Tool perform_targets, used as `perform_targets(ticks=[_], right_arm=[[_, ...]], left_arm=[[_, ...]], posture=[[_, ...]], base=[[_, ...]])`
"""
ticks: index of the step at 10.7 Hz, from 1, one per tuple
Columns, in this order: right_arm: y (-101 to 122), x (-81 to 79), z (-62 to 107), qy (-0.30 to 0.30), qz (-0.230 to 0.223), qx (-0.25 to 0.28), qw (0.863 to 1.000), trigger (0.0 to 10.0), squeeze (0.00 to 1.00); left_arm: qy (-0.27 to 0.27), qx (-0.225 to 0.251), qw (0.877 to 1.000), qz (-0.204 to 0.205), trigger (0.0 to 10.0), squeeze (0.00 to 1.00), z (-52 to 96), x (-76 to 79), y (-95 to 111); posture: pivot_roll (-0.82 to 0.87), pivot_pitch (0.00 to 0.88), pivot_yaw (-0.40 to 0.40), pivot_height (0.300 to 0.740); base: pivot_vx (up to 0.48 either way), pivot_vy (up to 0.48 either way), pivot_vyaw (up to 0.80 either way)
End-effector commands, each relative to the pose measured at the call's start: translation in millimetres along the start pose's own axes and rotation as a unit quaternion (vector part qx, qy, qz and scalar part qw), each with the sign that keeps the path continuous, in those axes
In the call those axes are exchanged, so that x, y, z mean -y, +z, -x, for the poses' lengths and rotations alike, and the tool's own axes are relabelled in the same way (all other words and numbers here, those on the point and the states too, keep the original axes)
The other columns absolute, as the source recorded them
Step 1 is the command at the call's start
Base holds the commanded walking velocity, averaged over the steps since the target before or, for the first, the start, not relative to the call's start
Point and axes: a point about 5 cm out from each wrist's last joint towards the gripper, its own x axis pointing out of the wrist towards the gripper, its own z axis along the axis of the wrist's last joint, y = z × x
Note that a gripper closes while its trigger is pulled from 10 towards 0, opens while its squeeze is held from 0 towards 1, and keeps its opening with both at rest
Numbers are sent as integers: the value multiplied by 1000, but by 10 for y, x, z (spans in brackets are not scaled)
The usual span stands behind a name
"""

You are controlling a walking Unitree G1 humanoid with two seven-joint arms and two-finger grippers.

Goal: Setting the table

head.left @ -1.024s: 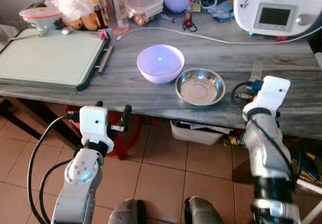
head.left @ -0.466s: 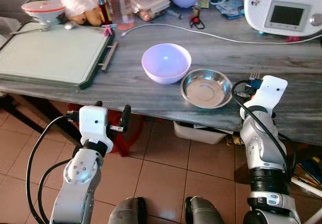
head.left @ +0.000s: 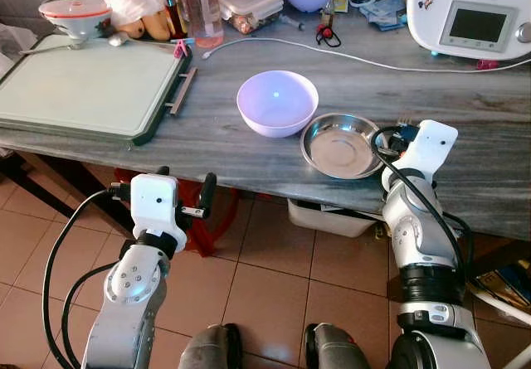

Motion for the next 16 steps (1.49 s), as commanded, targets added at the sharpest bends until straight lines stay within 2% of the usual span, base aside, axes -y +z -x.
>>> perform_targets(ticks=[1,2,5,8,12,13,14,16], right_arm=[[-65,14,-3,-6,-1,-13,1000,10000,122],[-69,45,2,-11,4,-13,1000,10000,996],[-65,112,16,-18,13,-11,1000,10000,1000],[-56,200,41,-18,48,-8,999,10000,1000],[167,142,61,17,85,72,994,10000,1000],[221,168,65,5,98,86,991,10000,1000],[261,264,62,-25,124,92,988,10000,1000],[254,383,15,-54,139,74,986,10000,1000]], left_arm=[[-4,-1,1000,1,10000,0,26,-6,12],[-4,-2,1000,0,10000,0,24,-8,12],[-6,-4,1000,-1,10000,0,16,-8,11],[-6,-3,1000,-2,10000,0,5,-1,8],[-7,-1,1000,-3,10000,0,-10,3,15],[-7,-1,1000,-3,10000,0,-12,3,20],[-6,-1,1000,-2,10000,0,-8,1,21],[-6,-3,1000,-2,10000,0,10,2,25]], posture=[[2,184,65,740],[1,185,66,740],[-2,184,68,740],[-7,176,62,740],[-9,171,66,740],[-9,174,67,740],[-8,179,68,740],[-4,197,70,740]], base=[[0,0,0],[0,0,0],[0,0,0],[0,0,0],[0,0,0],[0,0,0],[0,0,0],[0,0,0]])
